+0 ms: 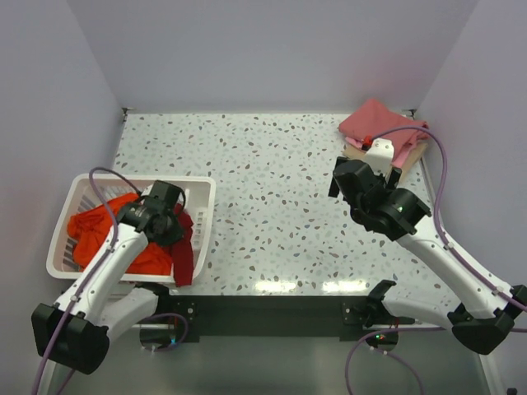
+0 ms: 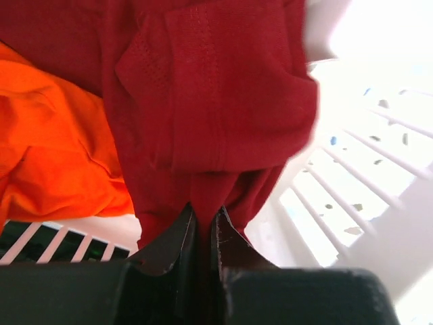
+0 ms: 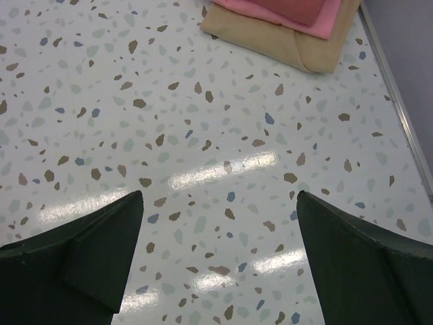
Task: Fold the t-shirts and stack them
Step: Grab the tshirt from the pile, then move the tshirt to the center of the board
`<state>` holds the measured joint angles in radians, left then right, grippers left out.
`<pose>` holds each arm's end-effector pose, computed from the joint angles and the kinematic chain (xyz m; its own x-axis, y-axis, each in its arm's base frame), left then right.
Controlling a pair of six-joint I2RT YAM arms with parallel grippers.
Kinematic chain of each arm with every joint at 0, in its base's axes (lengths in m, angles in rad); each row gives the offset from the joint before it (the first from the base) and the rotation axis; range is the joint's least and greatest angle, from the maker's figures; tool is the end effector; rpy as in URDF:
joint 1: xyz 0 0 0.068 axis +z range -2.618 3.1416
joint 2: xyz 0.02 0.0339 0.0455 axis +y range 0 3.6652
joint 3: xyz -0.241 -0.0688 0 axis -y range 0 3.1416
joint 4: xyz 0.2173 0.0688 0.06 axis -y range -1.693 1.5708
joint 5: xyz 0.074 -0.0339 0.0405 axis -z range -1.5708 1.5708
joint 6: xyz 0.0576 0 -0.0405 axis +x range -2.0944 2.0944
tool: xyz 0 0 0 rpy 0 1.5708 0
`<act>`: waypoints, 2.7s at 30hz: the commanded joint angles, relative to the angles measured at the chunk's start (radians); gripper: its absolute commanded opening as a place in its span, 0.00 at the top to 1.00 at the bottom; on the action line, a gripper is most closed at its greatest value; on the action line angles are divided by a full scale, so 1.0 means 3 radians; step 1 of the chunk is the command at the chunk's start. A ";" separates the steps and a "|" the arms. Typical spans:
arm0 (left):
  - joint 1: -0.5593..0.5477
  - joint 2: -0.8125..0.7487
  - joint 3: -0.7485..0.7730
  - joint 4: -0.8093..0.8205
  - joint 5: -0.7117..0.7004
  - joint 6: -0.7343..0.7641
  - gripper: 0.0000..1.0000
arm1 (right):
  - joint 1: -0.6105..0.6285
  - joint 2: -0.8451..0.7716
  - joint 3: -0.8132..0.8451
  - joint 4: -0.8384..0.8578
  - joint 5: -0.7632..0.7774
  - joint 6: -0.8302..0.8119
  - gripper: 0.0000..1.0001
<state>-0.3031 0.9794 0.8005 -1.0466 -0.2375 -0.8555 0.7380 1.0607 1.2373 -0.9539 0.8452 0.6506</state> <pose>0.1512 -0.0331 0.2116 -0.7506 -0.5340 -0.3891 -0.5375 0.8360 -0.1103 0.1664 0.0931 0.3424 -0.4443 0.1392 -0.8850 0.2729 0.9619 0.0142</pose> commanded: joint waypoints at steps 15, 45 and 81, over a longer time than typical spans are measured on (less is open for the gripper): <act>-0.0017 0.1143 0.4127 0.0575 0.0723 0.1097 1.00 | -0.0051 -0.0043 0.0012 0.0076 0.0092 0.0065 0.01; -0.0815 0.1839 0.3234 0.3762 0.2802 -0.0081 0.43 | -0.0113 -0.0508 -0.0105 -0.0722 0.0670 0.0864 0.01; -0.1009 0.2247 0.1504 0.1464 0.0679 0.0724 0.05 | -0.1432 0.1219 -0.0928 0.1385 -0.2842 -0.0200 0.22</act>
<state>-0.6052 1.6531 1.2716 -0.5995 0.0151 -0.6598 0.3229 1.4078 0.9535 -0.5789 0.0631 0.5957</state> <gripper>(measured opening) 0.946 0.782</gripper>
